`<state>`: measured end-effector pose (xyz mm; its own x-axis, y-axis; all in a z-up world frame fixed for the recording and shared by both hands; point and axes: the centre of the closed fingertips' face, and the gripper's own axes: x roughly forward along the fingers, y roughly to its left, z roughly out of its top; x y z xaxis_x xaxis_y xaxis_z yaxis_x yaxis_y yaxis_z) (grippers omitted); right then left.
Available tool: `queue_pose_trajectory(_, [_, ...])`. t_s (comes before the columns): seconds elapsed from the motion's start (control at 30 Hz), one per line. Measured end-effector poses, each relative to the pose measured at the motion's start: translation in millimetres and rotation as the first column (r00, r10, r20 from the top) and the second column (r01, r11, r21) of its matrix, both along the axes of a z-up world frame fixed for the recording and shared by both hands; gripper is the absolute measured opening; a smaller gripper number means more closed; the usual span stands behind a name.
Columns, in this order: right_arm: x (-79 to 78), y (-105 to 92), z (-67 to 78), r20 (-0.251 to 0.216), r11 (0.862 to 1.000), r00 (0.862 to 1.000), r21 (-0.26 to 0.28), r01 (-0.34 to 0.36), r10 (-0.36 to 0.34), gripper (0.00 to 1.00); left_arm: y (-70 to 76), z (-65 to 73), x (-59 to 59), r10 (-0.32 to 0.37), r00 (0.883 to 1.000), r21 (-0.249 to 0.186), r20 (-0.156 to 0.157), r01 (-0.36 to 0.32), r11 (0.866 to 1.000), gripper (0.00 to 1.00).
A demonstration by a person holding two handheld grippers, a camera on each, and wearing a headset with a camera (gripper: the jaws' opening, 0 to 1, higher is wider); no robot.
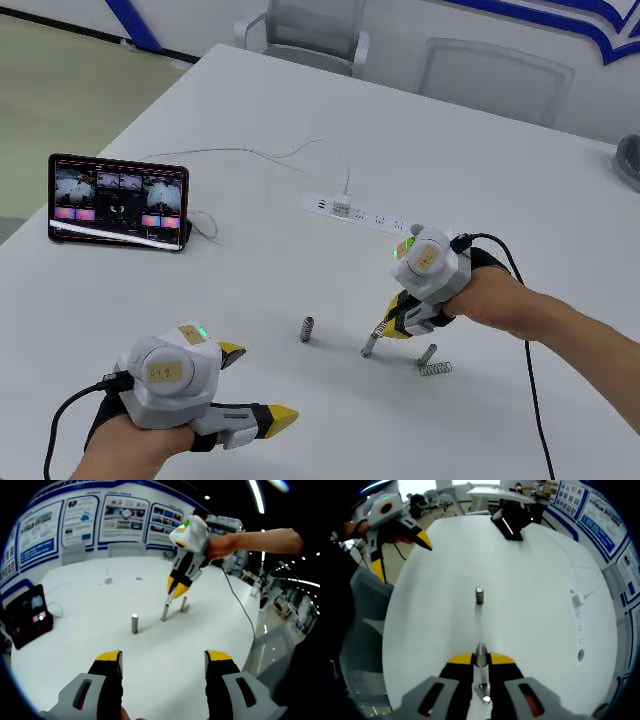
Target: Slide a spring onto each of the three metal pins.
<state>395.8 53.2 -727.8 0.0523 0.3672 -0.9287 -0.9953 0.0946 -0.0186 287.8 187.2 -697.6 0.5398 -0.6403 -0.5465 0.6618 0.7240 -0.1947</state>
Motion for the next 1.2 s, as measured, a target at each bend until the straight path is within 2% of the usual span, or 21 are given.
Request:
queue_pose_trajectory(0.13, [-1.2,2.5,-4.8,-0.008,1.000,1.000,-0.004,-0.003,0.003,0.13,3.1,-0.6,-1.0,0.009,1.000,0.000,-0.003,-0.009,1.000,0.67])
queue_pose_trajectory(0.23, [-1.6,0.9,-10.4,-0.006,1.000,1.000,-0.026,-0.019,0.018,0.13,5.1,-1.2,-2.0,0.014,1.000,0.003,-0.007,-0.014,1.000,0.67])
queue_pose_trajectory(0.67, [-0.5,6.8,-15.3,-0.016,0.999,0.999,-0.025,-0.031,0.031,0.13,7.3,-0.4,-0.1,0.020,1.000,0.004,-0.007,-0.020,1.000,0.67])
queue_pose_trajectory(1.2, [-2.9,7.2,-34.7,-0.039,0.997,0.998,-0.054,-0.055,0.053,0.13,14.5,-0.8,-0.6,0.039,0.999,0.006,-0.014,-0.039,0.999,0.67])
